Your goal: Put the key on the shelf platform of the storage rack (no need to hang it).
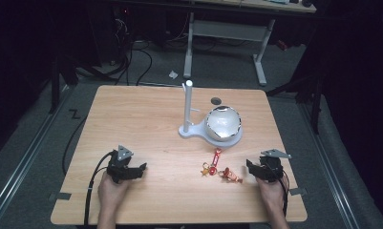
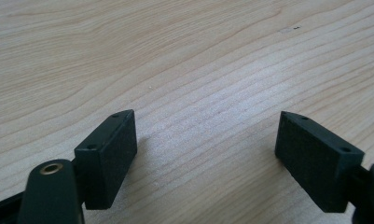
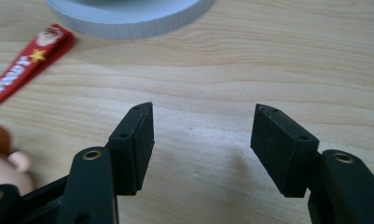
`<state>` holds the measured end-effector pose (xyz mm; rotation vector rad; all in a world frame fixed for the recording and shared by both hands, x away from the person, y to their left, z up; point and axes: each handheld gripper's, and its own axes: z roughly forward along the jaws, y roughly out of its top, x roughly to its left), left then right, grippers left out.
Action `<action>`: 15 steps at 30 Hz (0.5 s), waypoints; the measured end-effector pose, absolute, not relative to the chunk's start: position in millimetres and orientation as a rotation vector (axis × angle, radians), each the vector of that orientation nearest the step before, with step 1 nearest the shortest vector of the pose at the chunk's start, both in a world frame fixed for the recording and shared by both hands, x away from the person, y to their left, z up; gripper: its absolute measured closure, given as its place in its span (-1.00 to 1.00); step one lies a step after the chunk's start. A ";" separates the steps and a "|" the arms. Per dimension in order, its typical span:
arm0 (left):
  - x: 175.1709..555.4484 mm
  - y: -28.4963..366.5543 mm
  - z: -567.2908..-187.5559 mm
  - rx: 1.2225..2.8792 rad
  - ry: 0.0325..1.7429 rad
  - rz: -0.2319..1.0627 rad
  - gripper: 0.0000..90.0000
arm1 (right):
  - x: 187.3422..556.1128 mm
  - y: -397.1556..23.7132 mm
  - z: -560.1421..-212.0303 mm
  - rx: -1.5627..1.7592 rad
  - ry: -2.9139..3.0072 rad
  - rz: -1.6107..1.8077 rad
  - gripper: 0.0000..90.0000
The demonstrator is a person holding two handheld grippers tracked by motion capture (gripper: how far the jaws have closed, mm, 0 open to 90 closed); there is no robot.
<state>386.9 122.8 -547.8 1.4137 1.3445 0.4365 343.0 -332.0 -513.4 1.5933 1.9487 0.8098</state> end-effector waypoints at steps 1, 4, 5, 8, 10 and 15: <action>386.9 122.8 -547.8 1.413 1.345 0.436 -0.53 | 343.0 -332.0 -513.4 1.593 1.949 0.810 -0.13; 386.9 122.9 -547.8 1.414 1.344 0.436 -0.53 | 334.1 -331.7 -507.6 1.547 1.973 0.844 -0.15; 386.9 122.9 -547.8 1.415 1.344 0.437 -0.53 | 330.7 -331.7 -505.7 1.535 1.978 0.863 -0.16; 386.9 123.0 -547.9 1.416 1.344 0.437 -0.53 | 317.2 -329.1 -498.2 1.481 2.000 0.914 -0.18; 387.0 122.9 -547.8 1.412 1.346 0.437 -0.53 | 314.2 -327.8 -496.8 1.472 2.007 0.921 -0.18; 387.0 123.2 -547.8 1.415 1.345 0.438 -0.53 | 302.1 -318.9 -495.2 1.423 2.073 0.944 -0.18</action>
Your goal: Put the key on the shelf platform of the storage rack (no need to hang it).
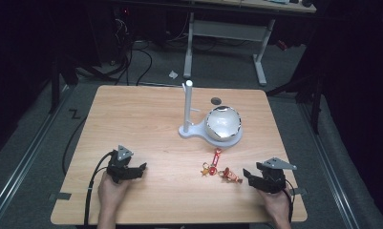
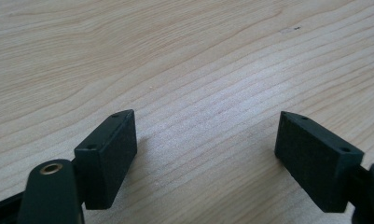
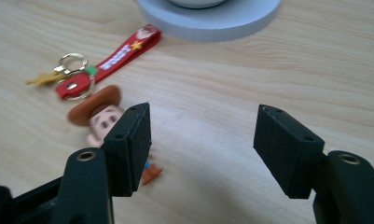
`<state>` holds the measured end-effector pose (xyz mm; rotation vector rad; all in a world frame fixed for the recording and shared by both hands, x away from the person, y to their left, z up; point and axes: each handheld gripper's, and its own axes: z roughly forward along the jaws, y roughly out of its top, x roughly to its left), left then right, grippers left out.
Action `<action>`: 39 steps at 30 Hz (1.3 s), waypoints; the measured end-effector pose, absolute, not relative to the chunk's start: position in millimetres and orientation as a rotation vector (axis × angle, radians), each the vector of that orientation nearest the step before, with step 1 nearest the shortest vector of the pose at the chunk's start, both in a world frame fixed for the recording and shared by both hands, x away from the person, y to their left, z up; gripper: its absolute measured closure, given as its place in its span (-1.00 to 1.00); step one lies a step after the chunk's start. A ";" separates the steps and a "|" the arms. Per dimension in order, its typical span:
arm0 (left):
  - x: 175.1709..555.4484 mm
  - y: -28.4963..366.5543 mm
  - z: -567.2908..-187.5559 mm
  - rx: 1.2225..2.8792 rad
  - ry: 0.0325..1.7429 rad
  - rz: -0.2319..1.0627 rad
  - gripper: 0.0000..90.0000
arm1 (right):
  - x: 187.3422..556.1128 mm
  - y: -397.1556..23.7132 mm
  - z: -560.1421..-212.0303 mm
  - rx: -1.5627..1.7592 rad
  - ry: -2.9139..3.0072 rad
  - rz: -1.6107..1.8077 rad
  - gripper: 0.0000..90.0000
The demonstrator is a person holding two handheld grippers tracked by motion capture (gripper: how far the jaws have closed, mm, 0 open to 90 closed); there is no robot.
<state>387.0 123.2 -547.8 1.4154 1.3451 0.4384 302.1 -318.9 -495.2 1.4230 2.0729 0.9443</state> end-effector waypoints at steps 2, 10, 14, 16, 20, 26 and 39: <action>387.0 123.1 -547.8 1.414 1.346 0.438 -0.53 | 297.9 -314.9 -495.5 1.408 2.095 0.957 -0.17; 387.0 123.1 -547.8 1.414 1.346 0.438 -0.53 | 286.9 -292.7 -499.3 1.316 2.191 0.950 -0.18; 387.1 123.0 -547.8 1.414 1.346 0.438 -0.53 | 288.2 -282.9 -504.2 1.289 2.230 0.988 -0.24; 387.1 123.0 -547.8 1.414 1.346 0.438 -0.53 | 288.9 -281.7 -505.3 1.283 2.236 1.007 -0.25; 387.1 123.0 -547.8 1.413 1.346 0.438 -0.53 | 293.5 -274.0 -510.1 1.247 2.253 0.998 -0.28; 387.1 123.0 -547.8 1.413 1.346 0.438 -0.53 | 300.1 -266.9 -514.9 1.248 2.263 0.987 -0.29; 387.1 123.0 -547.8 1.414 1.346 0.439 -0.53 | 308.5 -260.0 -522.4 1.258 2.263 0.949 -0.22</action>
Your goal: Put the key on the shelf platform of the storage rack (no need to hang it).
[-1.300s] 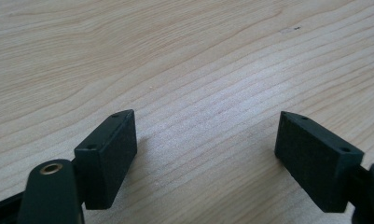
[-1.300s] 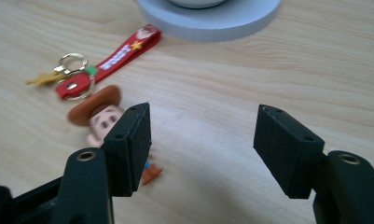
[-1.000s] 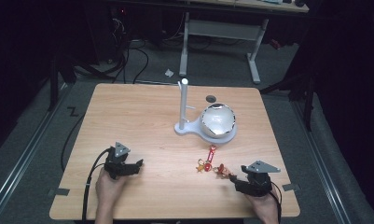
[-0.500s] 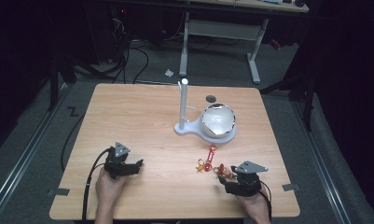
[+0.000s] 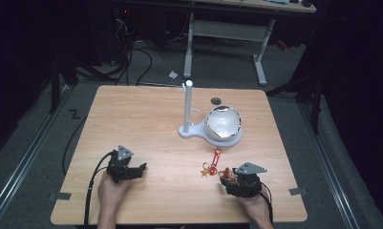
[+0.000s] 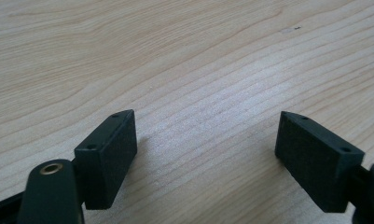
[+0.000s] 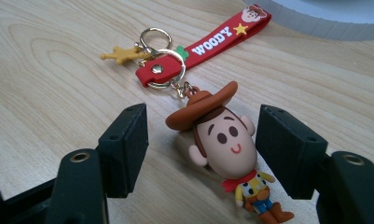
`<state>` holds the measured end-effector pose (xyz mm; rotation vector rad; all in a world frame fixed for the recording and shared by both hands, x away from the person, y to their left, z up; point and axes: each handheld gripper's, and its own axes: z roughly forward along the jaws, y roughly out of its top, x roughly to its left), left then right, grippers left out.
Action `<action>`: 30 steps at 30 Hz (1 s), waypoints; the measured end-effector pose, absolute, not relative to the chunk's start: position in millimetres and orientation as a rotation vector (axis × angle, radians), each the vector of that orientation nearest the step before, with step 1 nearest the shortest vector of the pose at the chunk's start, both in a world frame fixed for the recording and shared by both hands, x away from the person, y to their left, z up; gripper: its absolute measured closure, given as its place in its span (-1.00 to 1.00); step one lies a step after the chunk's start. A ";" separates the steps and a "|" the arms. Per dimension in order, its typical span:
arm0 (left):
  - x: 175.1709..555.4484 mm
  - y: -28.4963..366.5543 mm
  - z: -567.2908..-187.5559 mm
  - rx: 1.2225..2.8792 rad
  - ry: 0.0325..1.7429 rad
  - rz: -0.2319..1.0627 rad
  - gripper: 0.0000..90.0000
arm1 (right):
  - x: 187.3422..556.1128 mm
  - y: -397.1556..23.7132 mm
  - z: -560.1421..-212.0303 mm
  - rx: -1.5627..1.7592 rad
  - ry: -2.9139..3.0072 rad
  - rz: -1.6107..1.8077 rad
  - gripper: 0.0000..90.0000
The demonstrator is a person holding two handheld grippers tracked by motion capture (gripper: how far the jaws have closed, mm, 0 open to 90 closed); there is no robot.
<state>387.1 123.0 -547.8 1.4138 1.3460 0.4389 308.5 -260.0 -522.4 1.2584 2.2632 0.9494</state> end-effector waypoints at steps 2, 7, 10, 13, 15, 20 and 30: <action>387.1 123.0 -547.8 1.414 1.346 0.439 -0.53 | 309.8 -259.6 -523.4 1.242 2.257 0.936 -0.17; 387.0 123.0 -547.8 1.414 1.346 0.439 -0.53 | 311.9 -255.7 -525.4 1.225 2.257 0.896 -0.11; 387.0 123.0 -547.8 1.414 1.346 0.439 -0.54 | 312.4 -254.1 -526.7 1.207 2.256 0.883 -0.01; 387.0 123.0 -547.8 1.414 1.346 0.439 -0.54 | 312.6 -255.0 -526.4 1.202 2.260 0.891 0.03; 387.0 123.0 -547.8 1.414 1.346 0.439 -0.53 | 312.9 -255.9 -526.2 1.209 2.263 0.897 0.03; 387.1 122.9 -547.8 1.413 1.346 0.439 -0.53 | 312.2 -257.7 -524.5 1.206 2.256 0.919 0.04; 387.0 122.9 -547.8 1.414 1.346 0.439 -0.54 | 312.5 -275.1 -498.5 1.254 2.177 1.104 0.04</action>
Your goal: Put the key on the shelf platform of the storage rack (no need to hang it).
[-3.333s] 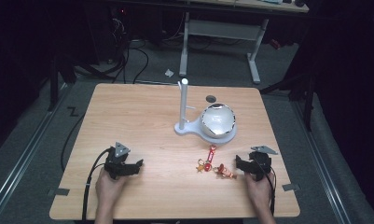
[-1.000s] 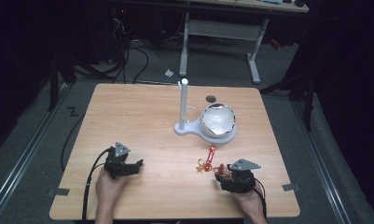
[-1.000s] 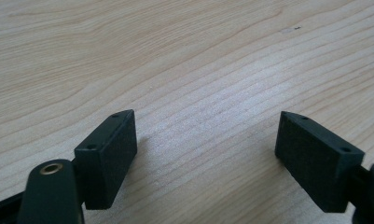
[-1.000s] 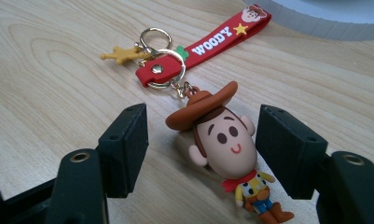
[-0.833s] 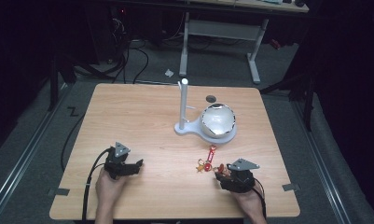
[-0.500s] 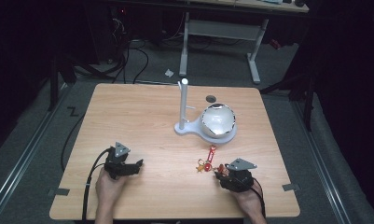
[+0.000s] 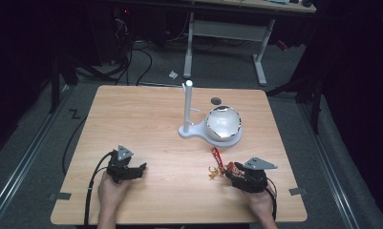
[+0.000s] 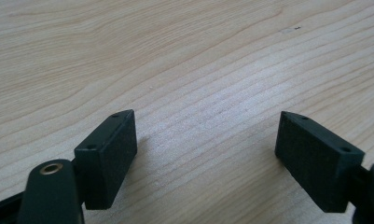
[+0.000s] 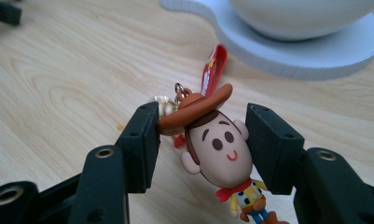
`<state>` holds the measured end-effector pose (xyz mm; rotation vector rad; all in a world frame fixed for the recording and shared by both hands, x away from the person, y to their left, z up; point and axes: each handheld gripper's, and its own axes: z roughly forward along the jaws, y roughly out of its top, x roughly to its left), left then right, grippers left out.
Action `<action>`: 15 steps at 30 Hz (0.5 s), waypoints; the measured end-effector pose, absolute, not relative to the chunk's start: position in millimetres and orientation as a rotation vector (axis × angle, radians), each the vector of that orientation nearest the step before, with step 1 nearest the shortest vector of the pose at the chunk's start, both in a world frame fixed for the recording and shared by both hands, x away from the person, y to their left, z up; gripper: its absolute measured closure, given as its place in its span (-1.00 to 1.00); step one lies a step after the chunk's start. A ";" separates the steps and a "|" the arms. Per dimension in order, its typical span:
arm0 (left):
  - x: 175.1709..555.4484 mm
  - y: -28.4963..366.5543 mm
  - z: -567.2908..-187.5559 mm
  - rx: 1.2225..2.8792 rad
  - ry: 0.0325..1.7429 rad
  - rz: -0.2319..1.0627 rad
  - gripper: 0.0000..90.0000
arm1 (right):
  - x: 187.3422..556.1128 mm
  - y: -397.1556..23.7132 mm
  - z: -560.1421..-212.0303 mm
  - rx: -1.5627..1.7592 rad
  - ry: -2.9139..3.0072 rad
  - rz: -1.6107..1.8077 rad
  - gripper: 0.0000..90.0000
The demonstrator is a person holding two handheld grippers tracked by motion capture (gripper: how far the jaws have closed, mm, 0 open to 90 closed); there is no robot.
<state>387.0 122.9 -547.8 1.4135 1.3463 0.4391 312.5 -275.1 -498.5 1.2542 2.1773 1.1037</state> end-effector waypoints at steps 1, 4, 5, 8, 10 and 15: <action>387.0 122.9 -547.8 1.414 1.346 0.439 -0.54 | 312.9 -277.3 -495.5 1.252 2.170 1.116 0.04; 387.1 122.9 -547.8 1.413 1.346 0.439 -0.54 | 313.3 -284.1 -484.6 1.256 2.142 1.162 0.04; 387.1 122.9 -547.8 1.413 1.346 0.439 -0.54 | 313.5 -286.7 -480.6 1.259 2.131 1.178 0.04; 387.1 122.8 -547.8 1.412 1.347 0.439 -0.54 | 314.1 -294.5 -468.3 1.267 2.106 1.211 0.04; 387.0 122.9 -547.8 1.413 1.346 0.439 -0.54 | 313.9 -296.6 -464.3 1.267 2.096 1.221 0.04; 387.0 122.9 -547.8 1.415 1.347 0.440 -0.54 | 313.6 -306.0 -447.8 1.271 2.066 1.258 0.04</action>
